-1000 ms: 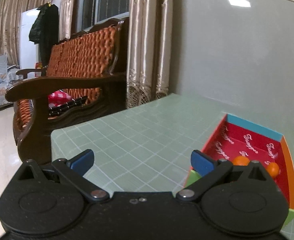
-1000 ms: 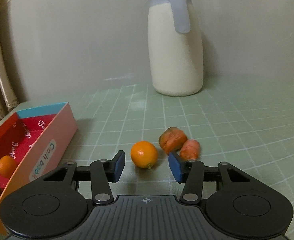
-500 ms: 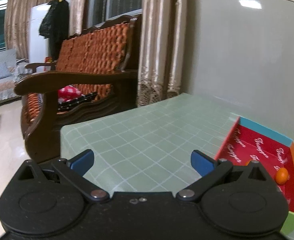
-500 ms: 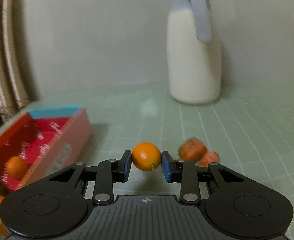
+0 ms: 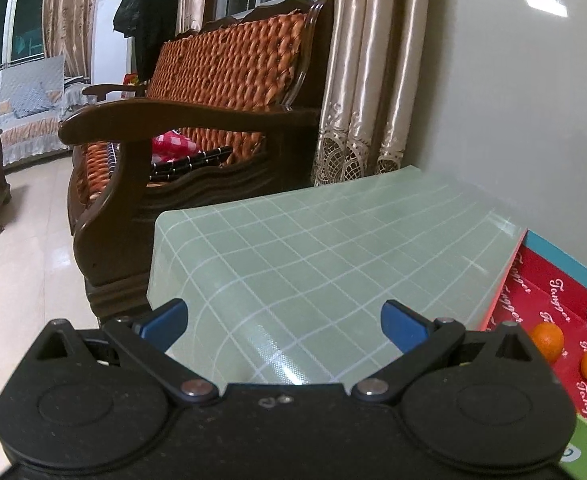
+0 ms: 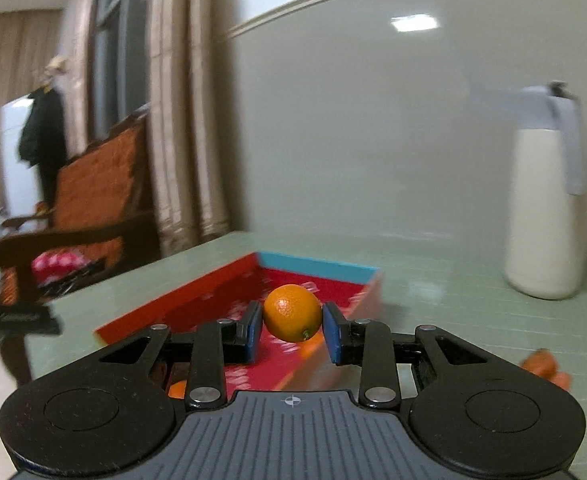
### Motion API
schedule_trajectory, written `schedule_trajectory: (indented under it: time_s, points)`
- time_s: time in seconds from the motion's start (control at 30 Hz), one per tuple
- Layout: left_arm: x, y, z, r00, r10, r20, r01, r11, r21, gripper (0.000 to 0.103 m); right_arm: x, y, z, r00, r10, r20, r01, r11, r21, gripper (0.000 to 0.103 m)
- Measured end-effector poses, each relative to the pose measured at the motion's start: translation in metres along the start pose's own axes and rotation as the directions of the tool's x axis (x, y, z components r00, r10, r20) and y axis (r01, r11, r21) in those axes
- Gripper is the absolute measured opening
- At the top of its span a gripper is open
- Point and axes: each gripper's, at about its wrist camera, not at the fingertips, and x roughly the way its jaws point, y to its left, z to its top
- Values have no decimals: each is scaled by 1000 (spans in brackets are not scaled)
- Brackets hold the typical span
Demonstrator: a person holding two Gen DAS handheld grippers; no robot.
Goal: Organize fruits
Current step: 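Carry the orange with the right tool and release it into the box, then reach the left tool to the reddish dried fruit and grasp it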
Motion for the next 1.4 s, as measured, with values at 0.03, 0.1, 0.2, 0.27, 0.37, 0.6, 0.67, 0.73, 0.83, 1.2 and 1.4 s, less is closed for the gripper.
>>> schedule_trajectory:
  time_s: [0.03, 0.1, 0.2, 0.27, 0.37, 0.6, 0.67, 0.73, 0.83, 1.2, 1.4]
  points:
    - [-1, 0, 0, 1000, 0, 0, 0, 1000, 3, 97, 3, 4, -1, 1000, 5, -11, -5, 1000, -17, 33]
    - [-1, -1, -1, 1000, -1, 0, 1, 1000, 5, 97, 8, 11, -4, 1000, 7, -30, -8, 999, -45, 33]
    - [0, -2, -1, 1000, -1, 1, 1, 1000, 3, 97, 12, 21, -8, 999, -12, -41, 8, 996, -87, 33]
    - [0, -2, -1, 1000, 0, 2, 0, 1000, 0, 97, 12, 24, -11, 999, -21, -39, 16, 993, -113, 34]
    - [1, -2, -1, 1000, 1, -2, -1, 1000, -1, 97, 8, 24, -14, 999, -30, -17, 28, 993, -115, 62]
    - [0, -3, -1, 1000, 0, 0, 0, 1000, 2, 97, -4, 18, -7, 996, -69, 64, 74, 994, -76, 72]
    - [0, -4, -1, 1000, -2, 1, 2, 1000, 6, 97, -6, 14, -5, 993, -89, 73, 94, 994, -64, 73]
    - [0, -5, -1, 1000, -2, 2, 2, 1000, 8, 97, -8, 9, -3, 989, -121, 85, 125, 991, -48, 76]
    - [0, -6, -2, 1000, -6, 4, 6, 1000, 10, 97, -12, 2, -1, 979, -176, 103, 180, 983, -25, 83]
    - [-14, -21, -5, 996, -42, 73, 38, 997, 60, 97, -28, -26, -2, 893, -432, 128, 431, 902, 34, 96]
    - [-32, -54, -14, 982, -137, 129, 115, 979, 167, 97, -44, -54, -3, 789, -600, 130, 592, 800, 96, 99]
